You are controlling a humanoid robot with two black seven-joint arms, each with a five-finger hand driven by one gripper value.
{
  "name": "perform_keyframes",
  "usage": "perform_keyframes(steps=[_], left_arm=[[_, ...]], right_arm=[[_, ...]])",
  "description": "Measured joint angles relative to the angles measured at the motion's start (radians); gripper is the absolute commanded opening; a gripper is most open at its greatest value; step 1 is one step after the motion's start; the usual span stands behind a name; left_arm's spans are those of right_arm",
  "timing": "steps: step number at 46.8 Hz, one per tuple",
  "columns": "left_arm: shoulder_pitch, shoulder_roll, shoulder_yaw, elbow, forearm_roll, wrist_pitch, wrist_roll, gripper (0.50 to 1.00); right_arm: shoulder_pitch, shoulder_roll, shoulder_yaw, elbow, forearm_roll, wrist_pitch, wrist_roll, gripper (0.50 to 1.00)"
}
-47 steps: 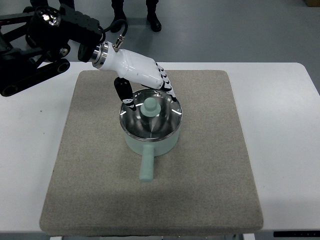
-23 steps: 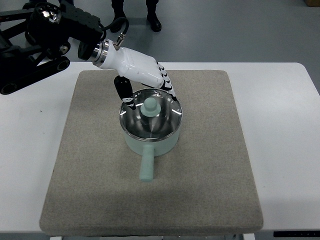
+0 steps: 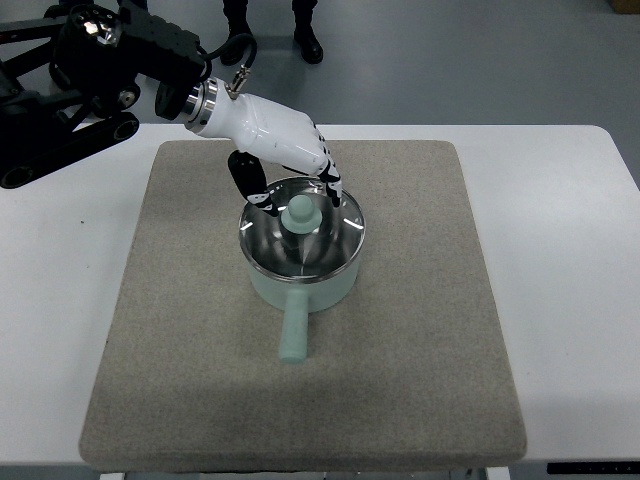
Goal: Place lid left of pot with left hand
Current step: 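Lower the left hand and close its fingers around the green lid knob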
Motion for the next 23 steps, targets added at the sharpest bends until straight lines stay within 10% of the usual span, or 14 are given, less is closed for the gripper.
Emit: perform_keyframes(steps=[23], left_arm=[[0.015, -0.001, 0.001, 0.001, -0.001, 0.001, 0.000, 0.759]], right_arm=[[0.000, 0.000, 0.000, 0.000, 0.000, 0.000, 0.000, 0.924]])
